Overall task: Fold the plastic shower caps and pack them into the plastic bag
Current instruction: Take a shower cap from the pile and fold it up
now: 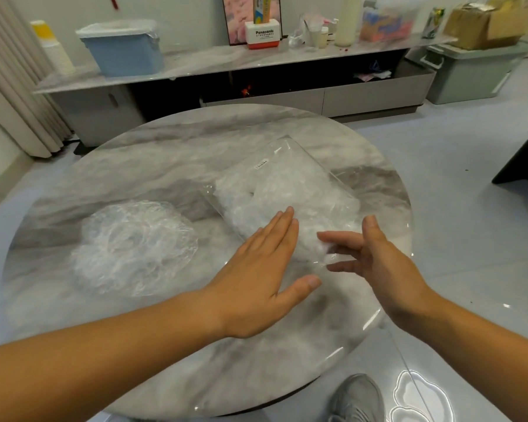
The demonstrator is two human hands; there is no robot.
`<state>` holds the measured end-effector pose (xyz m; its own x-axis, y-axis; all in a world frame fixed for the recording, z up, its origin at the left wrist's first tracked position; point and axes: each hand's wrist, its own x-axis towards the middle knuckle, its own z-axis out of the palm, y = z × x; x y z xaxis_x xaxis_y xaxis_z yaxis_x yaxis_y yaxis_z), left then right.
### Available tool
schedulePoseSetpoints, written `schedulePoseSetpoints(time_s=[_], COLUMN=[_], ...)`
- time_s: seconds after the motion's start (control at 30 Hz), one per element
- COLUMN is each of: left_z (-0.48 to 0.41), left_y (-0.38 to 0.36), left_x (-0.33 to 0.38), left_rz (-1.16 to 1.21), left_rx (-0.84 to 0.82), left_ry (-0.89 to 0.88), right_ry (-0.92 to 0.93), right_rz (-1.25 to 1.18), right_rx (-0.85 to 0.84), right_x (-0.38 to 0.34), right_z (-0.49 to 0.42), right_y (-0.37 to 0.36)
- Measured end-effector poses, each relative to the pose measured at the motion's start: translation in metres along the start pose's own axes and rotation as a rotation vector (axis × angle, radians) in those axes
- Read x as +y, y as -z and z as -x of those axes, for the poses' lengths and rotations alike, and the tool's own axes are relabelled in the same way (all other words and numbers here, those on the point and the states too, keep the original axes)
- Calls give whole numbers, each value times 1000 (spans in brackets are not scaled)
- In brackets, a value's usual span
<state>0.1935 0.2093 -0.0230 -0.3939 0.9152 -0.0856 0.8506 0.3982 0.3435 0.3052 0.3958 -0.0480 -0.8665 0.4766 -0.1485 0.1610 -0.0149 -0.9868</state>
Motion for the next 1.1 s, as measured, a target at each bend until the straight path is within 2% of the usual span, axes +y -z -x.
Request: schedulePoseSetpoints(time_s=[0.2,0.33,0.57,0.73,0.97,1.1], left_z=[2,6,15,19,22,23], left_y=[3,7,5,6,9,9], left_x=[-3,-2,-6,-9,-14,-17], left_rz=[79,131,152,142,131,117], left_rx=[68,41,-21,-34,-36,-43], left_ry=[-66,-80,-79,-68,-55,-67], right_ry=[-69,-140,-282,-305,-276,-294], right_rz=[-219,-374,-581,-657,-645,-628], right_rx=[-158,-262,-151,-132,16,36], right_x=[-5,-16,-29,-34,-33,-31], right_z=[-9,-21,-43,-43,-24,-17], right_y=[-30,-39,-56,-62,-52,-42])
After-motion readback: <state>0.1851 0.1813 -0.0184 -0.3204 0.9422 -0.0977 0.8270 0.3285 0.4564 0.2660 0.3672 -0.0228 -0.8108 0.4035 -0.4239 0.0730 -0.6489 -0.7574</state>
